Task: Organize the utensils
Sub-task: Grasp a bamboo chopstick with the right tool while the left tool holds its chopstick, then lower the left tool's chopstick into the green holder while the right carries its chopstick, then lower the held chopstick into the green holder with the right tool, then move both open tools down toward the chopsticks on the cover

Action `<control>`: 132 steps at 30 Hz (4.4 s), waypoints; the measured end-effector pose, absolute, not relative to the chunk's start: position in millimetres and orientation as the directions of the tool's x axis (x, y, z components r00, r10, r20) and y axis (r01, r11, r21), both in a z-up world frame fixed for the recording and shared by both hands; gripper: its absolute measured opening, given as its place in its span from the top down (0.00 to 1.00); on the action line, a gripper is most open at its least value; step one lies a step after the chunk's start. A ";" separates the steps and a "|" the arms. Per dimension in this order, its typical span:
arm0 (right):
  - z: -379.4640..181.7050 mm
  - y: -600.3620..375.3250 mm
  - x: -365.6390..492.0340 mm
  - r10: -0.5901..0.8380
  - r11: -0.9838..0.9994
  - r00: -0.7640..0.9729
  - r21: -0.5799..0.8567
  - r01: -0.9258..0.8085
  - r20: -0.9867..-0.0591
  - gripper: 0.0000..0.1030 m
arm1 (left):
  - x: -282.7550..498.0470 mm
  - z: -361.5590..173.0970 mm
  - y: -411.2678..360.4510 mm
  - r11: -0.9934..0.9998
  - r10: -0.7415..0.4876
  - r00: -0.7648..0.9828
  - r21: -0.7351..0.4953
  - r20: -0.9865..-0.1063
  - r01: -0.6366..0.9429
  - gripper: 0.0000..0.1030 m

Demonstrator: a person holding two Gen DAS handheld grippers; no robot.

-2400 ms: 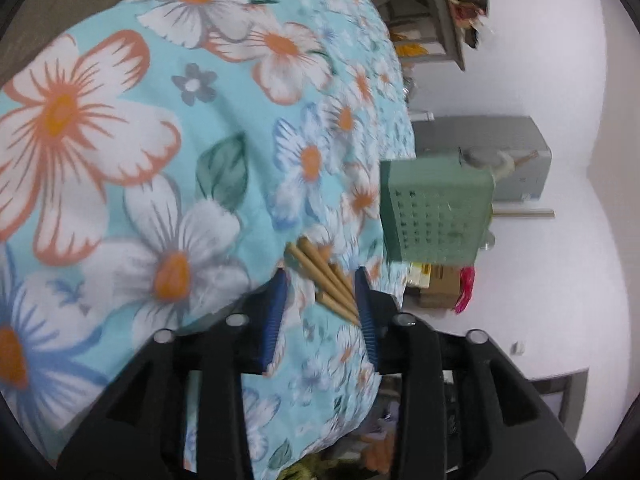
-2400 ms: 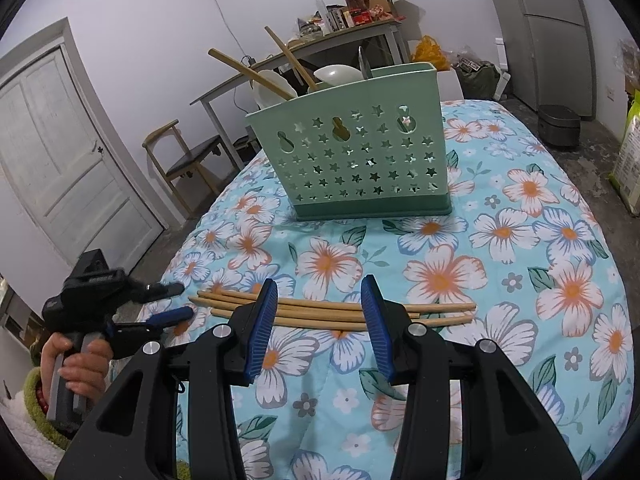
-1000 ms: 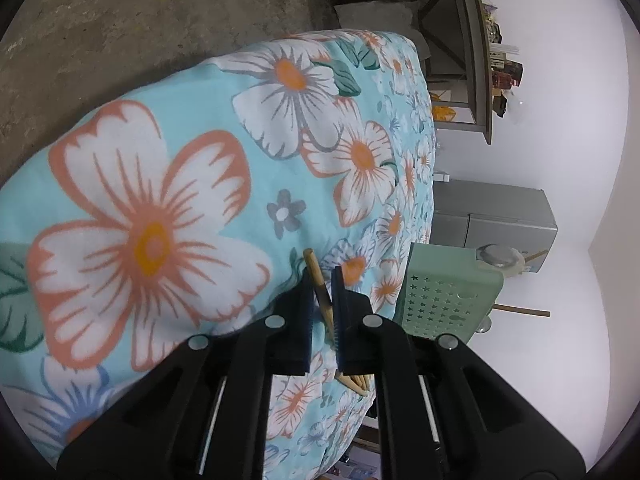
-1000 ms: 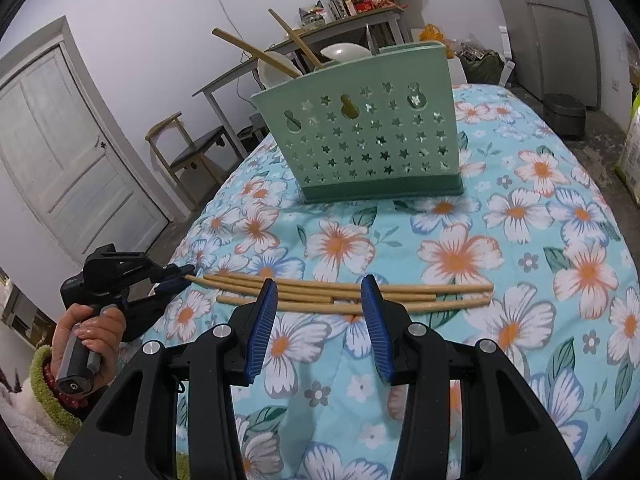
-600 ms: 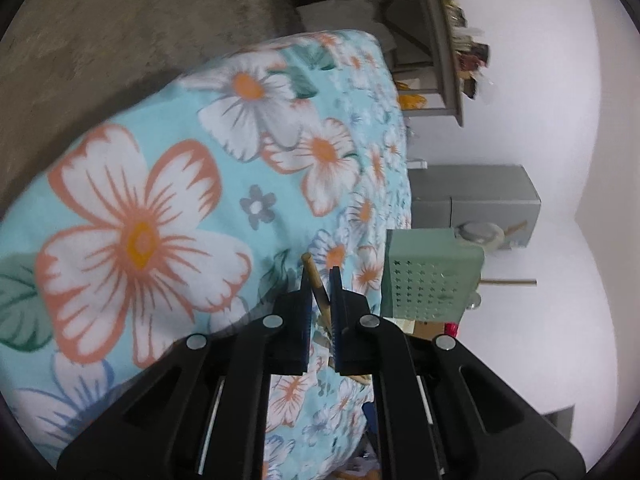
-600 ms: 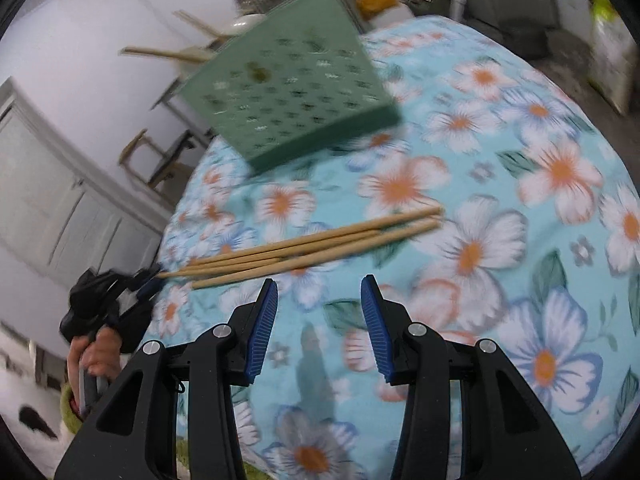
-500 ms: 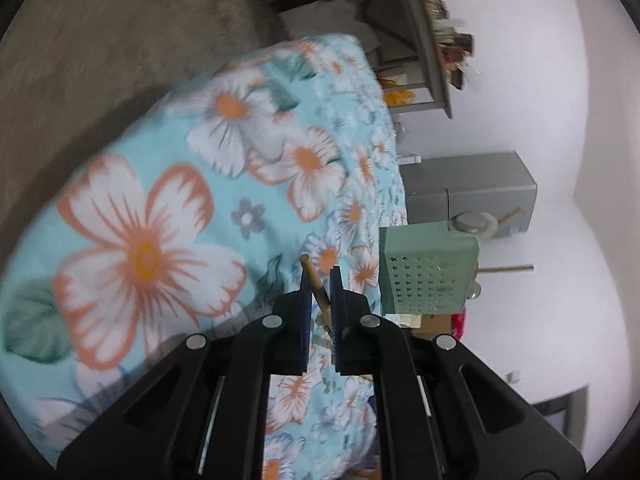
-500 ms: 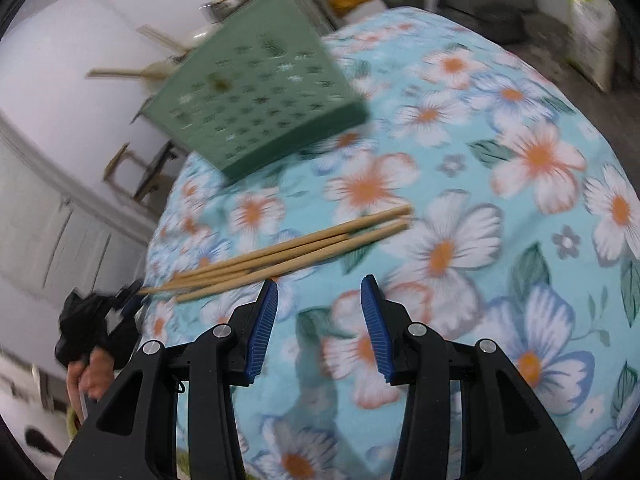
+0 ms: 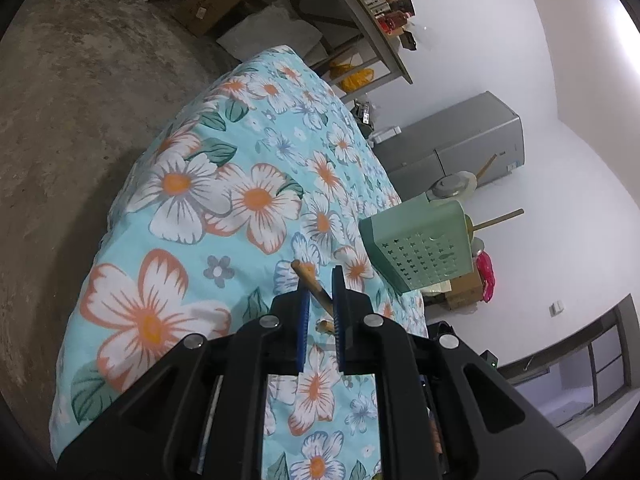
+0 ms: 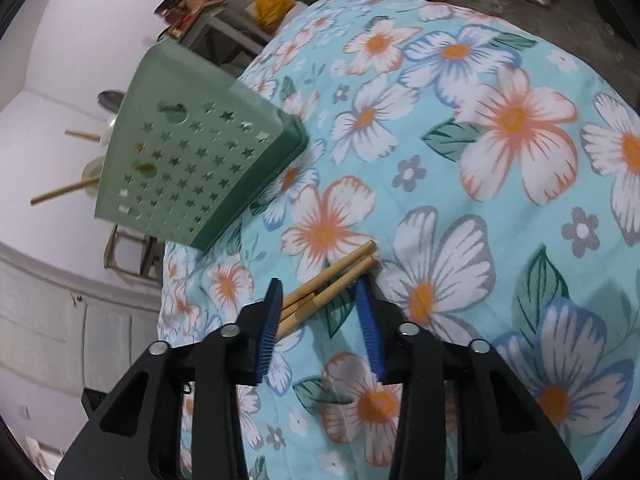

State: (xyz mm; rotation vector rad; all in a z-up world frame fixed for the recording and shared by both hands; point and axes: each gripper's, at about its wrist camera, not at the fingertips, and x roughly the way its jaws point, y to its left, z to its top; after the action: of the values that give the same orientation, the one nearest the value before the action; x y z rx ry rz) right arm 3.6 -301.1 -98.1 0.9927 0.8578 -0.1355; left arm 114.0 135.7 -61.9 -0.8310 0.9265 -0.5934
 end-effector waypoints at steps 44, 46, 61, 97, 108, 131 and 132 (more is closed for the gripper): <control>132.9 -282.0 -52.4 0.144 0.873 0.954 0.487 0.003 -0.263 0.94 | 109.4 202.3 -14.0 0.640 -0.767 0.613 -0.296 -0.189 0.710 0.96; 133.1 -289.8 -51.3 0.153 0.872 0.955 0.490 -0.009 -0.255 0.94 | 117.7 201.6 -31.0 0.666 -0.746 0.628 -0.273 -0.222 0.694 0.96; 111.8 -332.5 -33.0 0.198 0.836 0.947 0.547 -0.029 -0.253 0.94 | 167.4 184.8 -85.1 0.718 -0.696 0.637 -0.301 -0.331 0.628 0.96; 194.3 -214.5 38.6 0.172 0.975 0.972 -0.114 -0.191 -0.157 0.94 | 139.6 90.0 44.1 0.763 -0.599 0.710 -0.531 -0.369 0.368 0.33; 124.0 -177.7 52.6 0.123 0.936 0.943 -0.279 -0.214 -0.311 0.92 | 135.6 78.6 58.9 0.777 -0.572 0.721 -0.540 -0.392 0.323 0.33; 34.0 -272.0 -14.5 0.183 0.918 0.798 0.391 0.071 -0.574 0.58 | 111.1 42.0 35.2 0.812 -0.572 0.621 -0.475 -0.535 0.339 0.30; 25.3 -271.5 -15.8 0.196 0.905 0.781 0.416 0.089 -0.594 0.58 | 108.8 37.6 31.8 0.819 -0.567 0.608 -0.461 -0.555 0.343 0.30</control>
State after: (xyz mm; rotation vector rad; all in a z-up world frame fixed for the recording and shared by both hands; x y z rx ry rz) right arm -15.8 -271.5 25.3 0.4436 0.6784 0.0603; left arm 108.8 31.8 37.6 -0.3248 0.7489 -0.5363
